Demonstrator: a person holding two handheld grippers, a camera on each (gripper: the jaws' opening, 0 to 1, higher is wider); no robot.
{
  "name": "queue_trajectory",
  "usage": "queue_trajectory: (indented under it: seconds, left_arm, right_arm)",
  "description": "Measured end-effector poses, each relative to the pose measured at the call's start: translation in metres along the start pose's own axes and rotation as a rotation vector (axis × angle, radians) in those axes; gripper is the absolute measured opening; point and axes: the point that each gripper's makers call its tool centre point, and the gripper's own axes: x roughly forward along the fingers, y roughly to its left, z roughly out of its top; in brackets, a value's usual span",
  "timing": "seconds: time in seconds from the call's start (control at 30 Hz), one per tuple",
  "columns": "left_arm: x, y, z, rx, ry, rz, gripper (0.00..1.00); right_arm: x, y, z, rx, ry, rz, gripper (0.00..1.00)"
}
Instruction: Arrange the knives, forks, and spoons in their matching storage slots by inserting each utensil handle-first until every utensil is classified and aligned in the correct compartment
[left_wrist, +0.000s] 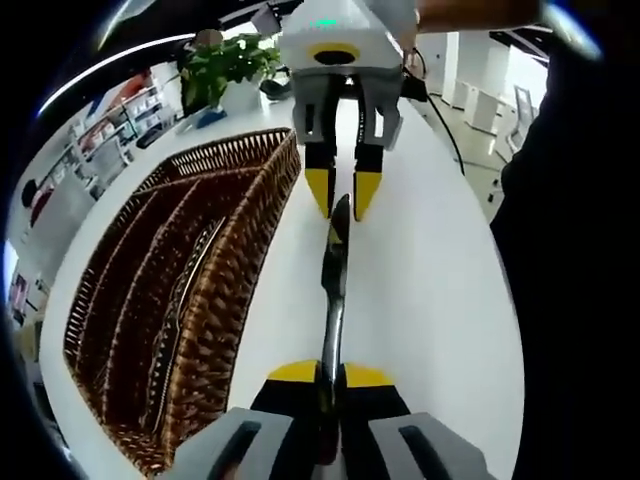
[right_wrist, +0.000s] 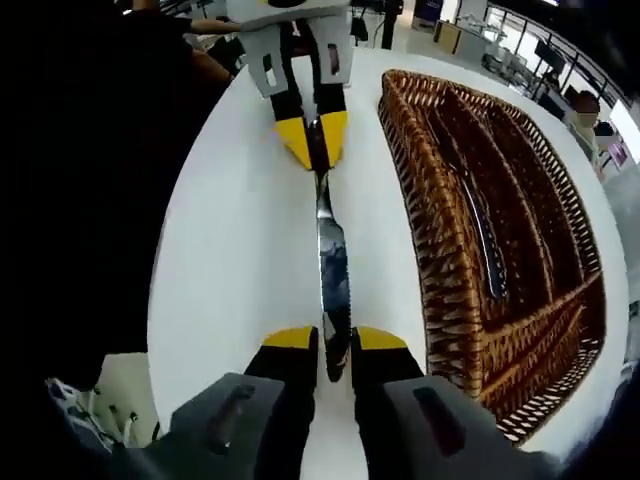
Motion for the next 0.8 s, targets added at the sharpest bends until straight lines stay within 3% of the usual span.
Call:
queue_trajectory:
  seconds: [0.07, 0.17, 0.37, 0.43, 0.47, 0.67, 0.8]
  left_arm:
    - [0.000, 0.000, 0.000, 0.003, 0.001, 0.002, 0.04]
    - [0.000, 0.000, 0.000, 0.005, -0.002, 0.004, 0.04]
    - [0.001, -0.004, 0.002, 0.033, 0.003, 0.008, 0.06]
    - [0.002, -0.009, 0.001, -0.049, 0.005, -0.025, 0.07]
    - [0.003, -0.009, 0.002, -0.052, 0.004, -0.029, 0.08]
    - [0.004, -0.005, 0.006, -0.014, -0.012, -0.009, 0.14]
    - [0.005, -0.007, 0.009, 0.019, -0.015, -0.014, 0.13]
  right_arm:
    - [0.000, 0.000, -0.001, -0.032, 0.040, -0.007, 0.09]
    - [-0.001, -0.001, -0.003, 0.058, 0.050, -0.001, 0.08]
    - [-0.001, 0.001, -0.003, 0.042, 0.074, 0.000, 0.06]
    - [-0.006, 0.001, 0.000, 0.046, 0.069, 0.001, 0.05]
    - [-0.007, 0.001, 0.001, 0.049, 0.069, 0.004, 0.05]
    - [-0.017, -0.003, 0.005, 0.048, 0.078, -0.001, 0.05]
    - [-0.022, -0.003, 0.008, 0.039, 0.091, 0.002, 0.05]
